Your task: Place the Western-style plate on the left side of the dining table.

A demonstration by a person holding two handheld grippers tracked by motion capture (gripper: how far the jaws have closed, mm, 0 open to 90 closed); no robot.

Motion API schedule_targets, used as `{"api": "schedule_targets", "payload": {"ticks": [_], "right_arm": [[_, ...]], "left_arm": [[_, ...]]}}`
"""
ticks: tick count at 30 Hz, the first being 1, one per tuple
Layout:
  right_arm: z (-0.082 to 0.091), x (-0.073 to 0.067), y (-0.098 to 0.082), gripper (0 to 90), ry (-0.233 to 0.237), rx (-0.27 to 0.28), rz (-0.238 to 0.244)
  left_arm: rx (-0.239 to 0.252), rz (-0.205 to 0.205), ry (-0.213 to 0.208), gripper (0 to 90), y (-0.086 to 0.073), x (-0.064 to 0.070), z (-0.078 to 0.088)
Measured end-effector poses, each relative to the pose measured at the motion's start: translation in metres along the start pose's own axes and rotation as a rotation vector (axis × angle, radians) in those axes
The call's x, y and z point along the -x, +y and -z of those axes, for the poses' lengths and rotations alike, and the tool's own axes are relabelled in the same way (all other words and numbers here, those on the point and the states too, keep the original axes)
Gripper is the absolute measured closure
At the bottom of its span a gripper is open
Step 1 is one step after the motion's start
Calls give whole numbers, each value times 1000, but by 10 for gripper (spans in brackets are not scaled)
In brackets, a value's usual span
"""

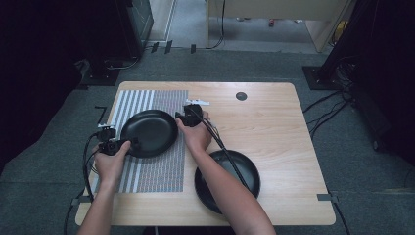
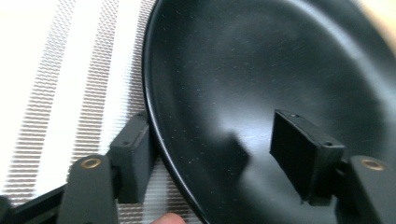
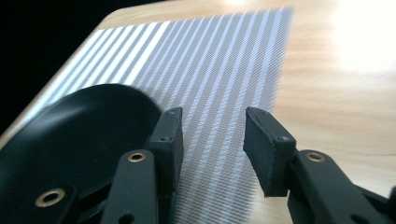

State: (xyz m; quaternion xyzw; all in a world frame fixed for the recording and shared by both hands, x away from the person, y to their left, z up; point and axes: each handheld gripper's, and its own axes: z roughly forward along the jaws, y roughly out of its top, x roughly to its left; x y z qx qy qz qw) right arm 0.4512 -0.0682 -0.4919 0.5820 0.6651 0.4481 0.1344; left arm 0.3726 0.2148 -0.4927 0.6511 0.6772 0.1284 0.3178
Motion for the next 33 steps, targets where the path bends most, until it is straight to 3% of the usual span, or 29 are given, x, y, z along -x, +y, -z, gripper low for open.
{"api": "schedule_targets", "payload": {"ticks": [2,4,7,11,14,15,18,25,30,33], "right_arm": [[4,-1,1,580,-19,15,21],[12,-1,2,578,-35,34,47],[23,1,4,553,-32,60,63],[37,6,7,456,35,51,48],[46,11,8,437,29,49,94],[51,13,8,433,8,40,121],[66,22,10,380,7,16,131],[94,38,8,263,26,2,179],[113,49,5,258,0,14,186],[125,56,3,257,7,19,179]], "left_arm": [[26,-69,99,250,-1,10,2],[33,-91,111,231,0,15,5],[40,-97,109,194,-1,18,7],[75,-103,99,175,-5,20,14],[118,-97,66,157,-9,23,23],[127,-106,56,145,-10,24,25],[165,-139,7,136,-16,29,37],[218,-175,-10,137,-24,41,53],[242,-206,-22,136,-33,50,63],[259,-228,1,136,-39,55,68]]}}
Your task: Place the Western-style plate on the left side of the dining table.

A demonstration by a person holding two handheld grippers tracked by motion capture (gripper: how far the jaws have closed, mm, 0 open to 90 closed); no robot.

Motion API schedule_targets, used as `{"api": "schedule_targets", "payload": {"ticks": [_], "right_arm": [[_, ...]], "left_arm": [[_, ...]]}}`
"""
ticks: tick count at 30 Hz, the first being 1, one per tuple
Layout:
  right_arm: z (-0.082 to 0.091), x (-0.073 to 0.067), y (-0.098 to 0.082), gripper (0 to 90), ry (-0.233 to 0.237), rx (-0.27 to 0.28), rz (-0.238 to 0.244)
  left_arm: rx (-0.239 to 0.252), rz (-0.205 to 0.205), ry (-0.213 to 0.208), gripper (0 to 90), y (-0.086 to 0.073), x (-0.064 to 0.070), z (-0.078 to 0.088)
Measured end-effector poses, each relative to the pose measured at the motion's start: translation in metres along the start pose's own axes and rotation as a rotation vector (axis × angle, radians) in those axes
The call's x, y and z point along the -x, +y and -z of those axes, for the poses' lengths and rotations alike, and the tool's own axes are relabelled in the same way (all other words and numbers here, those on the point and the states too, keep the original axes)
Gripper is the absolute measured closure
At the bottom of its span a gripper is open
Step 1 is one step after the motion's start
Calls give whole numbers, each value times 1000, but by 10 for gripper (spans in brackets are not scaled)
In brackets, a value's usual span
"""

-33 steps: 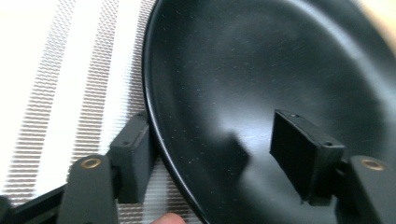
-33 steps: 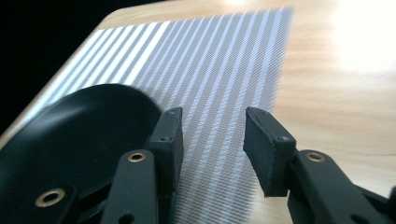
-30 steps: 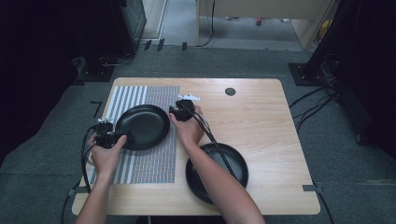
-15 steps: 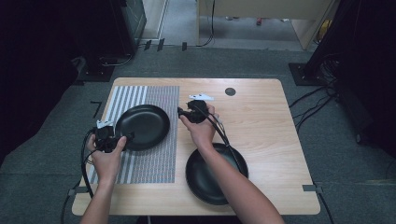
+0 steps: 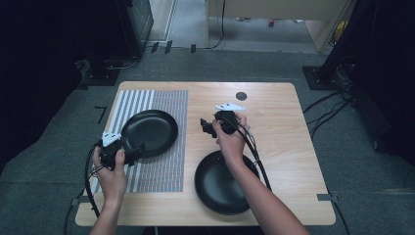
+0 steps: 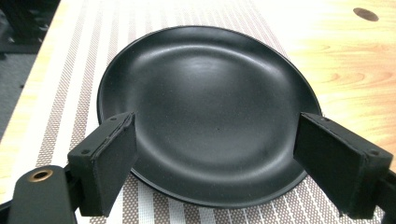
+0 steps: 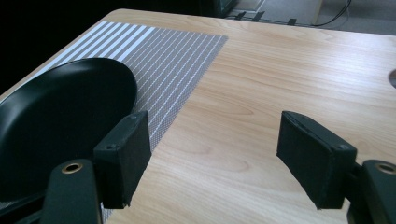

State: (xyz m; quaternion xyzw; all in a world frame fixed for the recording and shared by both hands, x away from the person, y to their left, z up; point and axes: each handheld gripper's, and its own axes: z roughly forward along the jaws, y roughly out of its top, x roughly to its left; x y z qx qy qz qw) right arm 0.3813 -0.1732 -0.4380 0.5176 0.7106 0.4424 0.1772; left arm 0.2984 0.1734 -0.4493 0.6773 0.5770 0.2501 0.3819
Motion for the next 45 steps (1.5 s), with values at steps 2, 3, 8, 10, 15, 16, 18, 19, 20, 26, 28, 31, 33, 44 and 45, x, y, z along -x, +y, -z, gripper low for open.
{"api": "schedule_targets", "payload": {"ticks": [2,3,8,10,15,16,18,19,20,26,28,31,33,44,45], "right_arm": [[7,3,-3,257,1,1,1],[11,4,-4,257,2,2,1],[27,9,-13,253,13,8,6],[35,12,-17,249,10,12,13],[49,20,-26,248,5,16,16],[52,23,-29,248,5,18,11],[59,27,-35,248,2,21,4],[60,29,-37,248,1,21,2],[63,31,-39,248,0,22,-1],[78,43,-55,248,1,33,-32],[83,47,-61,247,5,39,-38],[92,55,-70,247,-1,44,-45],[99,60,-76,247,-7,49,-50],[134,90,-114,234,-34,60,-69],[136,92,-116,234,-38,60,-72]], "left_arm": [[16,-2,-1,136,-3,3,4],[17,-2,-5,131,-4,4,5],[39,-7,8,97,-14,10,13],[43,-18,18,83,-18,12,15],[49,-50,7,46,-26,15,23],[49,-51,1,18,-28,16,24],[57,-58,-15,18,-35,16,28],[59,-55,-26,18,-38,16,30],[63,-55,-32,18,-42,15,32],[72,-53,-24,17,-61,4,43],[69,-52,-20,17,-66,0,45],[55,-56,4,17,-75,-7,46],[45,-51,21,17,-79,-12,46],[0,-44,30,17,-91,-19,45],[-2,-38,34,17,-92,-21,46]]}}
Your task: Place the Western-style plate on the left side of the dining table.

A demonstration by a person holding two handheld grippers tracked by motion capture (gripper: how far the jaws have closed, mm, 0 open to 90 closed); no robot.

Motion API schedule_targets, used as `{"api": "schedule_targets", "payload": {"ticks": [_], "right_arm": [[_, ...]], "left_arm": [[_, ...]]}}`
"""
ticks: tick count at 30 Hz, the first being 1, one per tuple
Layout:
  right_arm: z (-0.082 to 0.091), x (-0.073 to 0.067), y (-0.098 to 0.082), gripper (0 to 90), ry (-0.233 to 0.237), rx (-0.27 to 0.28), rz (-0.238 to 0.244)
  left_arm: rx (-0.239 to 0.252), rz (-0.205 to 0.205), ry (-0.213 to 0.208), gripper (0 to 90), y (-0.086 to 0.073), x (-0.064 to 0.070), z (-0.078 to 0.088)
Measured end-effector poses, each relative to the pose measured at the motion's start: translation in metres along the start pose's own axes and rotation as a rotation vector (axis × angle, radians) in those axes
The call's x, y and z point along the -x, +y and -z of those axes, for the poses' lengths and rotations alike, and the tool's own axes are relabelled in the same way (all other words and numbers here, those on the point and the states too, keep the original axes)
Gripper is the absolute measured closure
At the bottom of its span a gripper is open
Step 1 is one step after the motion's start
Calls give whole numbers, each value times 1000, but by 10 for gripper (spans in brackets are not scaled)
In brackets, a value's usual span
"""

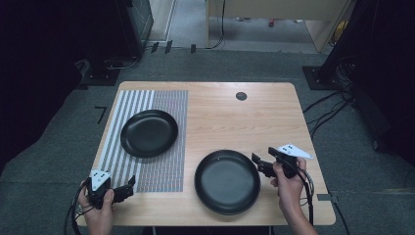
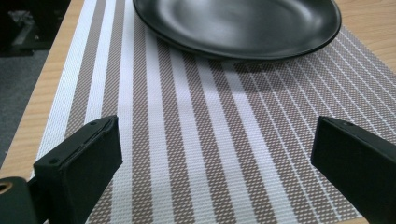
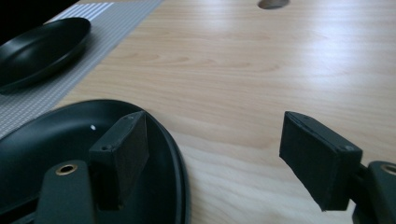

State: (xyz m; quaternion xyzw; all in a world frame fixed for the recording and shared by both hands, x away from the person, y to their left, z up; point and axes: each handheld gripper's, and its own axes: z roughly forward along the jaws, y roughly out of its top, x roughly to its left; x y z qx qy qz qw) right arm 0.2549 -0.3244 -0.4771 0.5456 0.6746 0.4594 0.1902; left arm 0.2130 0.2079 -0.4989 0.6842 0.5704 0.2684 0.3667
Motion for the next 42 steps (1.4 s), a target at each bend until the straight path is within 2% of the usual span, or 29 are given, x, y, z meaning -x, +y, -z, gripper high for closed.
{"api": "schedule_targets", "payload": {"ticks": [6,15,26,36,42], "right_arm": [[15,18,-14,234,-30,-13,-16],[36,40,-35,233,-87,-10,-29],[61,68,-51,232,-161,1,-56],[75,90,-64,230,-208,-24,-82],[81,98,-70,229,-230,-41,-91]], "left_arm": [[-10,7,19,17,-7,-9,3],[-34,-25,35,18,-13,-17,4],[-56,-37,48,18,-19,-28,4],[-67,-28,55,18,-22,-37,6],[-72,-28,58,18,-23,-40,7]]}}
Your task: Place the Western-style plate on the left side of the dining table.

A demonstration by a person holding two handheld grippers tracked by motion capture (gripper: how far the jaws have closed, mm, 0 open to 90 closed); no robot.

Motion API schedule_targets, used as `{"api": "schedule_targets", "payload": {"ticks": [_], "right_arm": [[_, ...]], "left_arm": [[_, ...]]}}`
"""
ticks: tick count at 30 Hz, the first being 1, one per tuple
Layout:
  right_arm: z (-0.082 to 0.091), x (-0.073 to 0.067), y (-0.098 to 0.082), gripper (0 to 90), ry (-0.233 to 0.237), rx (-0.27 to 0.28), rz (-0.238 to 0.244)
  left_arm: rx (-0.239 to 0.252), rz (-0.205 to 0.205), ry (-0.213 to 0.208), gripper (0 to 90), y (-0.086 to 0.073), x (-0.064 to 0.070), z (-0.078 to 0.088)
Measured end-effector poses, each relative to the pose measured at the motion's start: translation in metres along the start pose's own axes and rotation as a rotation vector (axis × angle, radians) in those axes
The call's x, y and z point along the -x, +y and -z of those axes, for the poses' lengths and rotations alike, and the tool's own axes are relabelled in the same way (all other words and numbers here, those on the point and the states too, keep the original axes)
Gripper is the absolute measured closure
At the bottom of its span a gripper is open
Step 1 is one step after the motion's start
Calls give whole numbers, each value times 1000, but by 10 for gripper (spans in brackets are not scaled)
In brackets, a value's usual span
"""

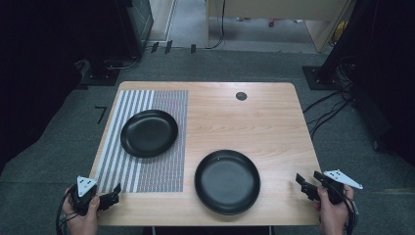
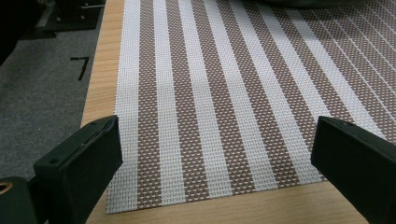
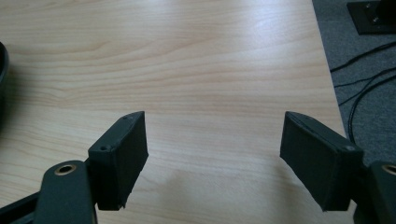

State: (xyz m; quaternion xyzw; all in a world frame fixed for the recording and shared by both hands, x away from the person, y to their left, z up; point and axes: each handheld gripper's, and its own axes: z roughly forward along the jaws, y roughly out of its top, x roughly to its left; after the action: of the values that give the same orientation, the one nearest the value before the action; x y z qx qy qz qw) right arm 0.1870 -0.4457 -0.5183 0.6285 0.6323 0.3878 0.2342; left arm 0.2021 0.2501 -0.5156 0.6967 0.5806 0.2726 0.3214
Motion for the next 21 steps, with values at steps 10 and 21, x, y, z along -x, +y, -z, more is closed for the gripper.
{"api": "schedule_targets", "payload": {"ticks": [10,21], "right_arm": [[-4,-2,-4,232,-47,-44,45],[-8,-10,-5,209,-89,-89,121]], "left_arm": [[-38,-22,-12,18,-2,2,-5],[-36,-22,-34,13,-3,0,-7]]}}
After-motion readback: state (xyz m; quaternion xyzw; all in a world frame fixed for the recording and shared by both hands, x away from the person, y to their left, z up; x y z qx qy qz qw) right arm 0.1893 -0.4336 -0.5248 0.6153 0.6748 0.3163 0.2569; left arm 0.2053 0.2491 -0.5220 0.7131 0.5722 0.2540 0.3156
